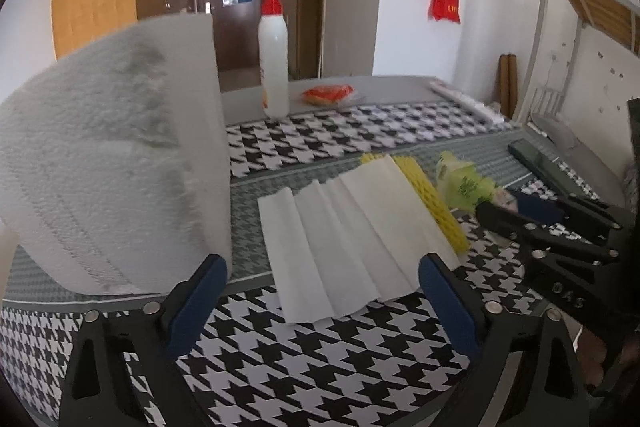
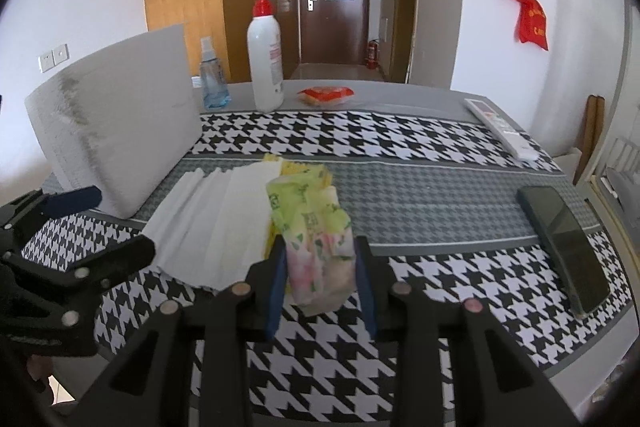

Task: Organize soft objects
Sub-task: 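Close the right gripper on the floral tissue packet while the left gripper closes on the white paper towel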

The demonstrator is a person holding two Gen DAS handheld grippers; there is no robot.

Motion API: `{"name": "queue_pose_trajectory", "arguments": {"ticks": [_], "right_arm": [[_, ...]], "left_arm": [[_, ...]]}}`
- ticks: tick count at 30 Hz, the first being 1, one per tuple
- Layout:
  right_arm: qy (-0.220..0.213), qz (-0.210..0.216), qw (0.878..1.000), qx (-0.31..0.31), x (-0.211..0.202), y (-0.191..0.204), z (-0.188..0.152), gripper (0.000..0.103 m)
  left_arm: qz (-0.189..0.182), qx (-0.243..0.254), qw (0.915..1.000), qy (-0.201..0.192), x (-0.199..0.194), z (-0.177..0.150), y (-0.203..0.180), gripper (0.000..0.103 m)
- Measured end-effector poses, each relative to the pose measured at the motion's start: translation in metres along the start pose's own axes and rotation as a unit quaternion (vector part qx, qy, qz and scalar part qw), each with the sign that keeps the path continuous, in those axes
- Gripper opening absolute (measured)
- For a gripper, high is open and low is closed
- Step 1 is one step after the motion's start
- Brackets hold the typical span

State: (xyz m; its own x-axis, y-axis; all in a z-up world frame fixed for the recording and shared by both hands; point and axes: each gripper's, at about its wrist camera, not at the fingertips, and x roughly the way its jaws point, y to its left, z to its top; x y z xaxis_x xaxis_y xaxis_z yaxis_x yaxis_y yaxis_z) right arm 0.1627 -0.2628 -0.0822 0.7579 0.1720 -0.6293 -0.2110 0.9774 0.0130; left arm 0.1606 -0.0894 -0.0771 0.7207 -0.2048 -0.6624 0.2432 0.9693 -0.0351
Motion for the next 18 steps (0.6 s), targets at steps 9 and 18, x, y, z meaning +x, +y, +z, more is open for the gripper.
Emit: {"name": "queue_pose_trajectory", "arguments": {"ticks": [9,18], "right_arm": [[-0.002,-0.003,1.000,0.011,-0.003,-0.011,-0.004,0.036],[-0.002,-0.004,1.000,0.021,-0.005,-0.018,-0.007,0.036]], "left_arm": [[-0.001,-0.001,0.9991,0.042,0.017,-0.003,-0.007,0.081],[0.006,-0.001,0.9973,0.073,0.029,-0.004,-0.009,0.060]]}}
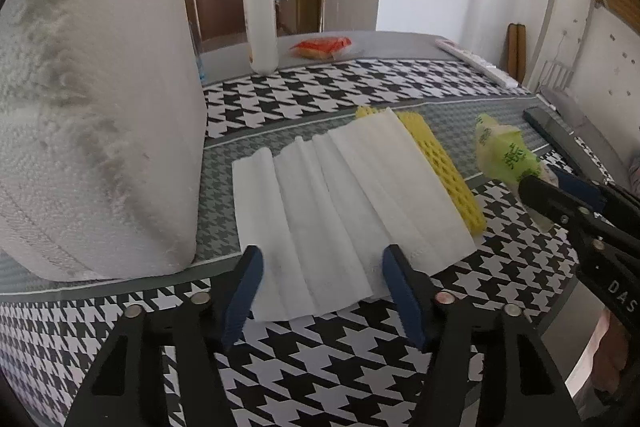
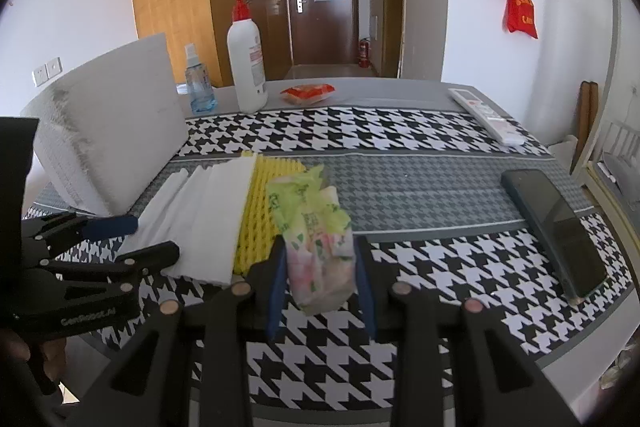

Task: Organize soft objects
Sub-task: 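Close the right gripper on the floral tissue packet while the left gripper closes on the white paper towel, then lift the white paper towel with the left tool while the right tool lifts the floral packet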

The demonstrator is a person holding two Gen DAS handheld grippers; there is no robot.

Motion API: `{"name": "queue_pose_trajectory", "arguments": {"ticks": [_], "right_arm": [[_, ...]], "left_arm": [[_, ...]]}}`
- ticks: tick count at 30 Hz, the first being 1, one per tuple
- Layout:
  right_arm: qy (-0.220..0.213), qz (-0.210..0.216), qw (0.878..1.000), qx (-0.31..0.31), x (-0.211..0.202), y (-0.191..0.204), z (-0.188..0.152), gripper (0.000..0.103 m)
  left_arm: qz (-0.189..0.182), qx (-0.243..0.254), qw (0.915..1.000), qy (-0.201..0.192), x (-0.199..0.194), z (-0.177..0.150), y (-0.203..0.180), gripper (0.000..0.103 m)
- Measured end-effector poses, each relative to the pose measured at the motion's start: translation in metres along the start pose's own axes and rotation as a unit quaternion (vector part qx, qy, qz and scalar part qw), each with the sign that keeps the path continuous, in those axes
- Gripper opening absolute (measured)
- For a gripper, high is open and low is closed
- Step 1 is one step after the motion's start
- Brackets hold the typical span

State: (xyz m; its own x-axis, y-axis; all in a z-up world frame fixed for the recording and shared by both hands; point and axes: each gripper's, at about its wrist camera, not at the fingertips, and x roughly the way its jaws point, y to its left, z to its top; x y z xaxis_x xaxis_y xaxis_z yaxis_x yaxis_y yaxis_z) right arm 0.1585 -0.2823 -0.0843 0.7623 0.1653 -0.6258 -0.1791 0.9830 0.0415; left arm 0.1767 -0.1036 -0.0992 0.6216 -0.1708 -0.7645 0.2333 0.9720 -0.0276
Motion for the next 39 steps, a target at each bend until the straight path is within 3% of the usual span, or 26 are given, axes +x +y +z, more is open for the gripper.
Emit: {"name": "queue_pose_trajectory", "arguments": {"ticks": [7,11,14,19,39], "right_arm": [[-0.003,-0.001,1.000,0.001,-0.003,-0.003,-0.001,0.036],[-0.007,-0.002,1.000,0.003,-0.005,-0.005,-0.001,0.036],[-0.009,-0.002,1.000,0.002,-0.008,-0.004,-0.001,0.036],[-0.013,-0.003,1.000,0.000,-0.011,-0.003,0.000,0.036],[-0.040,-0.001,0.999,-0.004,-0.033,0.004,0.008,0.036]], "left_arm": [[0.011,0.000,0.9999,0.008,0.003,0.001,-0.002,0.043],[0.012,-0.004,0.9999,0.010,0.003,0.002,0.000,0.021],[0.009,-0.003,0.9999,0.012,0.002,0.002,0.000,0.010],[0.005,-0.002,1.0000,-0.001,-0.006,0.000,0.000,0.005],[-0.006,-0.004,0.9948,-0.101,-0.077,0.021,0.011,0.005]]}}
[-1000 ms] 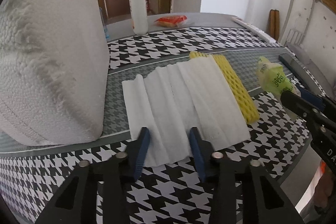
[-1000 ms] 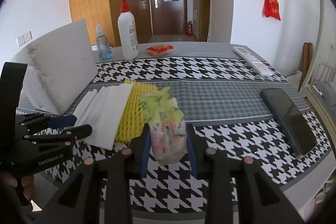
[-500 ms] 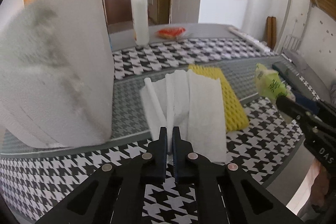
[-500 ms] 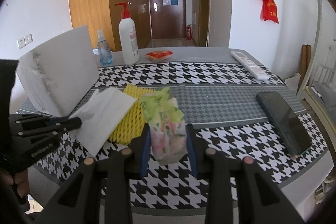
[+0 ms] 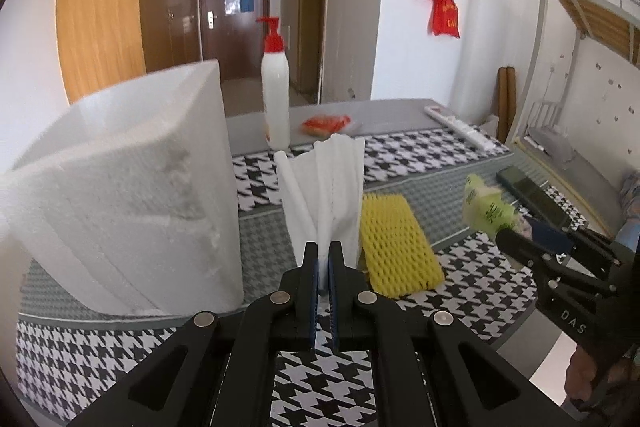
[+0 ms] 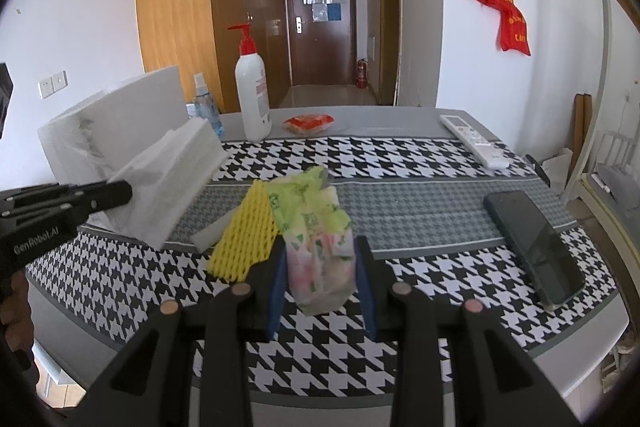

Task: Organize soft objects
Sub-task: 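Lift the white paper towel with the left tool while the right tool lifts the floral packet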

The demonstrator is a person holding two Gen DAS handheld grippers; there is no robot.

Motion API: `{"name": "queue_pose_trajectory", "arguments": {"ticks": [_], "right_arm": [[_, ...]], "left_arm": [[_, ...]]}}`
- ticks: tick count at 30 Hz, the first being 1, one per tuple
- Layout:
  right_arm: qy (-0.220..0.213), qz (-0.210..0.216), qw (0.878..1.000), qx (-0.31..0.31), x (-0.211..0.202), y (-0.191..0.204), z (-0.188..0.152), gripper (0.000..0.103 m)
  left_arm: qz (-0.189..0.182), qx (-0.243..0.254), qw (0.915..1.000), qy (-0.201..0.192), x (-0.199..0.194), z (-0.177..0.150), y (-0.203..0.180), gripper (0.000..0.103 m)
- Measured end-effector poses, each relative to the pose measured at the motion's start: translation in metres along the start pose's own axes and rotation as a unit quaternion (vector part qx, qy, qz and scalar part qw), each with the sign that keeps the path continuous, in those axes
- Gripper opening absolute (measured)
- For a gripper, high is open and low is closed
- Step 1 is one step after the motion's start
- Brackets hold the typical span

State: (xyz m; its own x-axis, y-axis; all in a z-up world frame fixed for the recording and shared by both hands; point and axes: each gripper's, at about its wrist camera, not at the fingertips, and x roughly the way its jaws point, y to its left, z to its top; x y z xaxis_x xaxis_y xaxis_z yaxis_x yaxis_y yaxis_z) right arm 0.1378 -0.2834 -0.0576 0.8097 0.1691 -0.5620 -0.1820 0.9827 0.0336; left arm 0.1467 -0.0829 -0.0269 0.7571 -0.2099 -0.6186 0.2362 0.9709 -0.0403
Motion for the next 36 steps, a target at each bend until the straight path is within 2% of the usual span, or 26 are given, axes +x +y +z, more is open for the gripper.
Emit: {"name": "queue_pose_trajectory", "arguments": {"ticks": [15,21,30,36], "right_arm": [[-0.023,0.010,1.000,-0.014,-0.017,0.017,0.015,0.036],[-0.031,0.014,0.999,-0.010,-0.020,0.019,0.026,0.036],[-0.047,0.022,0.999,-0.013,-0.023,0.024,0.046,0.036],[-0.061,0.028,0.998,-0.018,-0.028,0.030,0.060,0.036]], "left_arm": [[0.011,0.007,0.9991,-0.041,-0.024,0.008,0.003,0.005],[0.026,0.016,0.9977,-0.060,-0.031,0.012,0.005,0.005],[0.025,0.011,0.9968,-0.075,-0.037,0.023,0.011,0.005],[0.034,0.011,0.9944,-0.099,-0.050,0.035,0.016,0.005]]}}
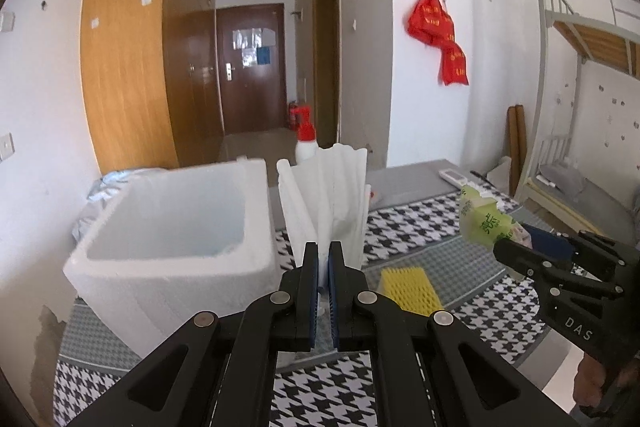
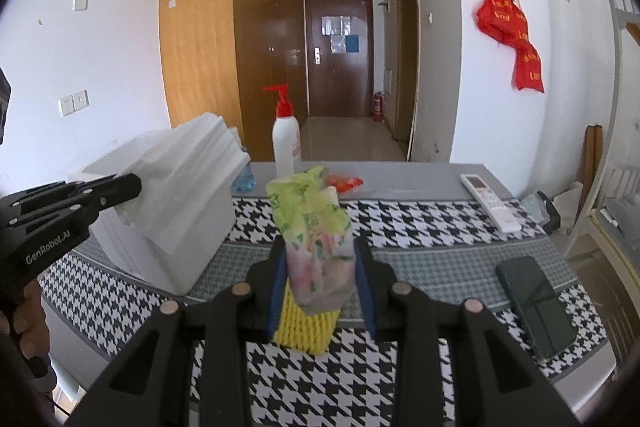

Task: Organize soft objects
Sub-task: 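Lift the white paper towel with the left tool while the right tool lifts the floral packet, then carry the white paper towel over the foam box and open the left gripper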

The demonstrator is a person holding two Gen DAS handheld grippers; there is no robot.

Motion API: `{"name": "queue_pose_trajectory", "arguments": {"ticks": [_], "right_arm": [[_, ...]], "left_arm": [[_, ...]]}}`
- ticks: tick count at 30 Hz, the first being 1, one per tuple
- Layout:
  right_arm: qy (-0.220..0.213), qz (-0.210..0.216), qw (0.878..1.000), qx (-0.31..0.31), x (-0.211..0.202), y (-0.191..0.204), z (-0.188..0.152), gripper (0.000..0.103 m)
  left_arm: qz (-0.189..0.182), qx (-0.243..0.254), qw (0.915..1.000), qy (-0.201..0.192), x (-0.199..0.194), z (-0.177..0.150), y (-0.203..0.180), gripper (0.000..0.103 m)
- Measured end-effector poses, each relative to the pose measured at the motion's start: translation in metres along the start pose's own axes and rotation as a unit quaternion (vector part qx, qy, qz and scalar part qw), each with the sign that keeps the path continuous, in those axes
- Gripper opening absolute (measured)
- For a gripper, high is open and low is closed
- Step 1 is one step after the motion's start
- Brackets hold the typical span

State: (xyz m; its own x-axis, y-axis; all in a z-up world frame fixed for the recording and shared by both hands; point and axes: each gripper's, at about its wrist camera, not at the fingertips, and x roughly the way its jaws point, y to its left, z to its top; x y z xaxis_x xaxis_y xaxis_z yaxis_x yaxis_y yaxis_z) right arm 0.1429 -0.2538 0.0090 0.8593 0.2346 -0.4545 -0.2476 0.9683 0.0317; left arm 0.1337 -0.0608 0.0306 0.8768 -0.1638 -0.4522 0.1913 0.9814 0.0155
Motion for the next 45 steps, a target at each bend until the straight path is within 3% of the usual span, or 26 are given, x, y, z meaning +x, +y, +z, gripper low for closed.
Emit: {"name": "queue_pose_trajectory", "arguments": {"ticks": [25,45], "right_arm": [[-0.042,0.042,0.998,-0.030,0.000,0.037,0.042,0.036],[-0.042,0.056,0.997,-0.044,0.011,0.052,0.047,0.036]], "left_arm": [[0.049,-0.011,0.9971,-0.057,-0.020,0.036,0.037,0.003],[0.084,-0.033,0.9941,-0.060,-0.021,0.043,0.070,0.001]]}}
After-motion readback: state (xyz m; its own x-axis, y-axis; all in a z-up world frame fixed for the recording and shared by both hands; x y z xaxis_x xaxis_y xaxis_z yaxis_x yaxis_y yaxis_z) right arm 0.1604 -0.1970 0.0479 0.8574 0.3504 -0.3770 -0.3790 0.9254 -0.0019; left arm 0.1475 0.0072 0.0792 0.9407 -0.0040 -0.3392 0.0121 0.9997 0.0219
